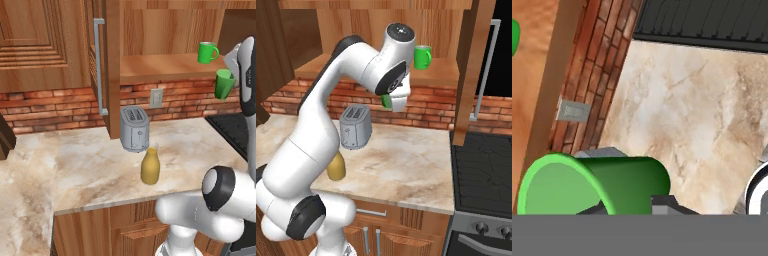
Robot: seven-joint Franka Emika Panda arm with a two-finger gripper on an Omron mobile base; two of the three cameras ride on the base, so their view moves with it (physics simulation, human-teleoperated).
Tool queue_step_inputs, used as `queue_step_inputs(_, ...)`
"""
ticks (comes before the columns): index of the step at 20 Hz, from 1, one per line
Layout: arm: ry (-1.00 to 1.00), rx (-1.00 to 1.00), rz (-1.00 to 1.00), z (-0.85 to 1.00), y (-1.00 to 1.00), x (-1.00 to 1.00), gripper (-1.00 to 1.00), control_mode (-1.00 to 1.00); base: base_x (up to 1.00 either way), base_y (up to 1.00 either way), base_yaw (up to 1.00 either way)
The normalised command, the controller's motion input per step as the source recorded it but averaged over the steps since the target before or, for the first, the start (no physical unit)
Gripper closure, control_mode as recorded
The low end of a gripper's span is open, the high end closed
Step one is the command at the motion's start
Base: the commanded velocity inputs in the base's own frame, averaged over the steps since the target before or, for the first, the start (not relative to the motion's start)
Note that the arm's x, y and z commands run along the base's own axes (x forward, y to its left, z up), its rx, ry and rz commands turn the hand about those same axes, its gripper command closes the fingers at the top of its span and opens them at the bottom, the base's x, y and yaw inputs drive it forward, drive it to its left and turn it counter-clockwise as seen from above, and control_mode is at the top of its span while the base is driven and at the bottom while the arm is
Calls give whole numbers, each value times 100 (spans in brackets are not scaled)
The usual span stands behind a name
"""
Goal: There is a tray on the dining counter. Grab the cup, mug, and pitcher and place them on the tray. The pitcher may be placed next to the tray if it cannot fit the tray.
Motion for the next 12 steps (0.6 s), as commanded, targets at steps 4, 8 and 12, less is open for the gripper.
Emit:
queue_step_inputs(4,12,0,3,-12,6,-43,100,-100,0,0,0)
queue_step_inputs(8,10,0,0,-15,29,-31,100,-100,0,0,0)
queue_step_inputs(12,7,0,0,-17,33,-25,100,-100,0,0,0)
